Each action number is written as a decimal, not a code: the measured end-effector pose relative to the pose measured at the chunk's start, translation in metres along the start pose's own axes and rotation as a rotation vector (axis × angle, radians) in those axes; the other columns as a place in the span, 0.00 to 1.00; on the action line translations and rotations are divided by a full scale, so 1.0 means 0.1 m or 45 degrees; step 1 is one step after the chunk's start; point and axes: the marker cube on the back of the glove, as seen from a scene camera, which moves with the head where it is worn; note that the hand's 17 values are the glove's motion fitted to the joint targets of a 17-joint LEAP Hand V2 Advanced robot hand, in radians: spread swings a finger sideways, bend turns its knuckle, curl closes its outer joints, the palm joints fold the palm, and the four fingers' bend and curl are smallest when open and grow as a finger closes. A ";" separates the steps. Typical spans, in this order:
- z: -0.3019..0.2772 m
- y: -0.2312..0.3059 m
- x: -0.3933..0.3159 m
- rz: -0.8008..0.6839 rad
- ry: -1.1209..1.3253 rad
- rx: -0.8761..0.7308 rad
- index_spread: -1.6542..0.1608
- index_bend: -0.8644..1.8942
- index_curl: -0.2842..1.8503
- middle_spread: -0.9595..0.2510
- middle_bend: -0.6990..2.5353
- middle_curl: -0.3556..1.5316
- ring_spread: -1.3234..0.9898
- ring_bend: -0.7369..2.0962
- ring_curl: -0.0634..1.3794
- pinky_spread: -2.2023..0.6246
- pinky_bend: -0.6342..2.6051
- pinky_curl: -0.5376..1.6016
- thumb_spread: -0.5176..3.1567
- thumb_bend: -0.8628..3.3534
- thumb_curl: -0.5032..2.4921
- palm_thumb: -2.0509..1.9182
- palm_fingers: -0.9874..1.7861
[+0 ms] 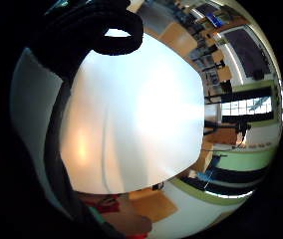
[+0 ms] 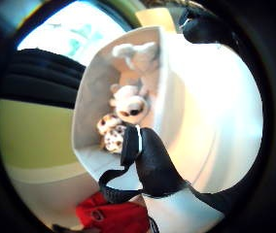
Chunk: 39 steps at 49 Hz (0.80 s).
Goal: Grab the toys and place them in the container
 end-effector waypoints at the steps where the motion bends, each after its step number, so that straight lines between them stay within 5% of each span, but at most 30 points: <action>1: 0.00 0.05 0.08 0.006 -0.007 0.004 0.68 0.44 0.43 0.65 0.34 0.43 0.49 0.46 0.21 0.78 0.44 0.40 0.46 0.20 0.31 0.51 0.36; 17: 0.45 0.87 1.46 0.276 0.044 0.010 0.69 0.45 0.41 0.67 0.32 0.41 0.50 0.43 0.20 0.79 0.41 0.39 0.46 0.20 0.29 0.51 0.36; 39: 0.56 1.16 1.65 0.383 0.082 0.044 0.68 0.45 0.39 0.68 0.30 0.40 0.50 0.39 0.19 0.79 0.38 0.39 0.46 0.20 0.27 0.51 0.37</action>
